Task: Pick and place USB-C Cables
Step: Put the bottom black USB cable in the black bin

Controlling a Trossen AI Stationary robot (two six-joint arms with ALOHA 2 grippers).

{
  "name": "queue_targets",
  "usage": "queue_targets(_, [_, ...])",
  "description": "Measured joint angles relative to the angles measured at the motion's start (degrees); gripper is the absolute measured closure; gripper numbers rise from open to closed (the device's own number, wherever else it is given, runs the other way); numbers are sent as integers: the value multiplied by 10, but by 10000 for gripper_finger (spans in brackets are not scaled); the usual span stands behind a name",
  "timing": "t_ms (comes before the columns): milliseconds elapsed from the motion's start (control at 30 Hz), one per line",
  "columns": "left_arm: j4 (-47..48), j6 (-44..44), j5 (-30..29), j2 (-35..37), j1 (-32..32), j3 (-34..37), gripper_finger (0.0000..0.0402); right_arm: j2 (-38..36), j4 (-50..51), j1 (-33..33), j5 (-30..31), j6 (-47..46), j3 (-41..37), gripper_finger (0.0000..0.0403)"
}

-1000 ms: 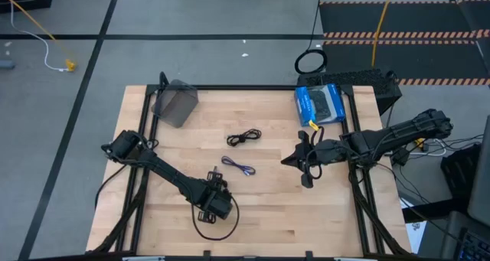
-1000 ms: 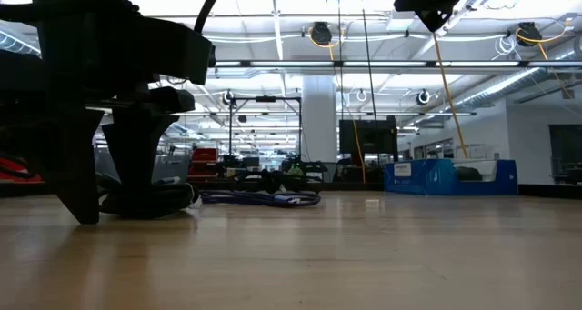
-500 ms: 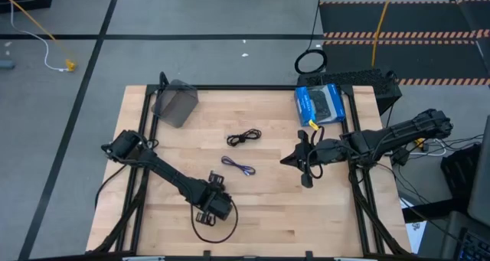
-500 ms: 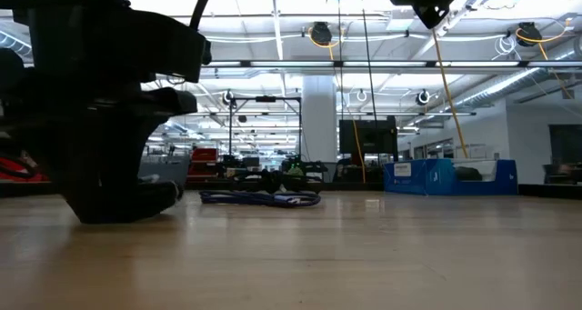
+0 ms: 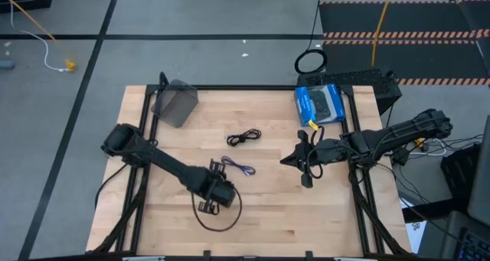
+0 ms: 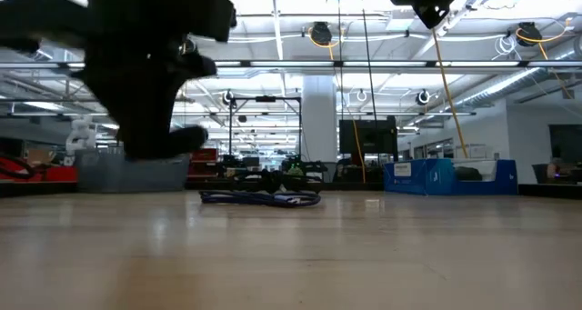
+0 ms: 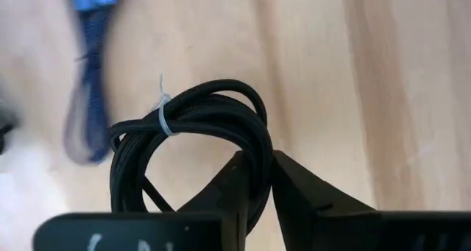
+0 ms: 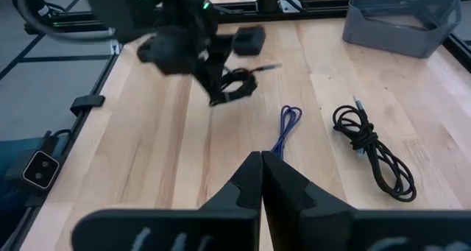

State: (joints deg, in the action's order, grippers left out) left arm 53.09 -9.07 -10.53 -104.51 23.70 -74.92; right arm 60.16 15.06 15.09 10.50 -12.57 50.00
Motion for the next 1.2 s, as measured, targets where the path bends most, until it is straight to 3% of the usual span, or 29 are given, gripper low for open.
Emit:
queue_targets(400, [97,-14,-38,211,-80,-3,347,0,0,0,0,3,0,403])
queue_targets(633, [142,13,-107,312,-156,-3,346,0,-1,0,0,3,0,403])
queue_targets(1067, [132,70,-129,340,-398,0,346,0,-2,0,0,14,0,403])
queue_targets(1200, [121,40,-122,339,-481,16,346,0,-2,0,0,13,0,403])
